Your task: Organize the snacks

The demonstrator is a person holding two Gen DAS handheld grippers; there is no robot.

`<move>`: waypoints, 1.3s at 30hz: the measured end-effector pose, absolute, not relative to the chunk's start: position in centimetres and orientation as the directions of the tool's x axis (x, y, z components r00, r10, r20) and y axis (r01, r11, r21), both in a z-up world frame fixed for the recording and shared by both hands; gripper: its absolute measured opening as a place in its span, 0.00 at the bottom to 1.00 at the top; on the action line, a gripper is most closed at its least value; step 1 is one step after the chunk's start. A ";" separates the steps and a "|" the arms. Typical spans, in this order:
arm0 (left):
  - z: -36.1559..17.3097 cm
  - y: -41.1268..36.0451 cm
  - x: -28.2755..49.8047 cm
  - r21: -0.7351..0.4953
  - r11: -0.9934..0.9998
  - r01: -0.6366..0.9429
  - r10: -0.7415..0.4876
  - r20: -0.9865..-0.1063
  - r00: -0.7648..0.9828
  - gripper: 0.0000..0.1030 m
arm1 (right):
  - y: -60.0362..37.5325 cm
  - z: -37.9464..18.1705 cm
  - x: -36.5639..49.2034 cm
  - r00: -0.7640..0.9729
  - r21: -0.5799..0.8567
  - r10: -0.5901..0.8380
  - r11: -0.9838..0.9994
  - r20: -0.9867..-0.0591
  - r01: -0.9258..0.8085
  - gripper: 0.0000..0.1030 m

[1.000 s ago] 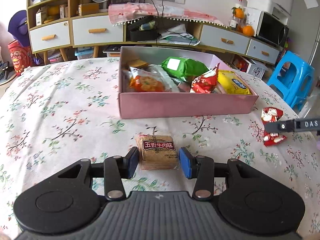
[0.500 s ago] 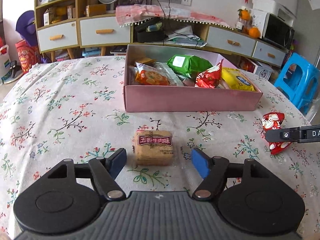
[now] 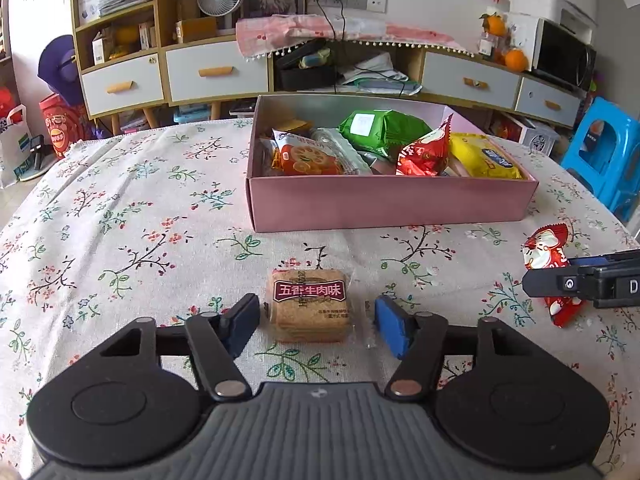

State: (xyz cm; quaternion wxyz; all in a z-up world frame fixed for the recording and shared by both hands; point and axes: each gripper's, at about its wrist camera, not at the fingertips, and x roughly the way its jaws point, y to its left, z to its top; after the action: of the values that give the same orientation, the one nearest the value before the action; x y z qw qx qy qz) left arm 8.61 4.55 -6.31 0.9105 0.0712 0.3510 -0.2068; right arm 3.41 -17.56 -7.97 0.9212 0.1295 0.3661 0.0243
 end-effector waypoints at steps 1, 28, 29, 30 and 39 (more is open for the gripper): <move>-6.3 4.6 8.6 -0.015 0.905 0.426 -0.325 -0.668 0.669 0.54 | -17.4 -8.0 3.4 0.730 0.249 0.140 0.967 -0.669 0.043 0.53; -5.2 5.4 9.3 -0.078 0.913 0.400 -0.348 -0.661 0.665 0.37 | -15.4 -7.0 3.4 0.748 0.162 0.115 0.987 -0.653 -0.010 0.35; -5.1 5.4 9.3 -0.081 0.913 0.400 -0.351 -0.658 0.667 0.37 | -15.5 -6.9 3.4 0.751 0.167 0.117 0.986 -0.649 -0.009 0.35; -5.0 5.4 9.3 -0.084 0.912 0.401 -0.354 -0.655 0.668 0.37 | -15.4 -6.6 3.5 0.755 0.170 0.119 0.985 -0.645 -0.010 0.35; -3.3 4.9 8.8 -0.126 0.891 0.436 -0.419 -0.599 0.682 0.37 | -15.9 -3.9 4.5 0.797 0.214 0.125 0.977 -0.590 0.006 0.35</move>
State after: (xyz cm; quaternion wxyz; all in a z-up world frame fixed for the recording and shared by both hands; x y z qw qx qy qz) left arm 8.79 4.89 -3.26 0.9170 0.0136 0.3234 -0.2331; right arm 4.54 -15.92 -3.94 0.9424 0.1029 0.3167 0.0316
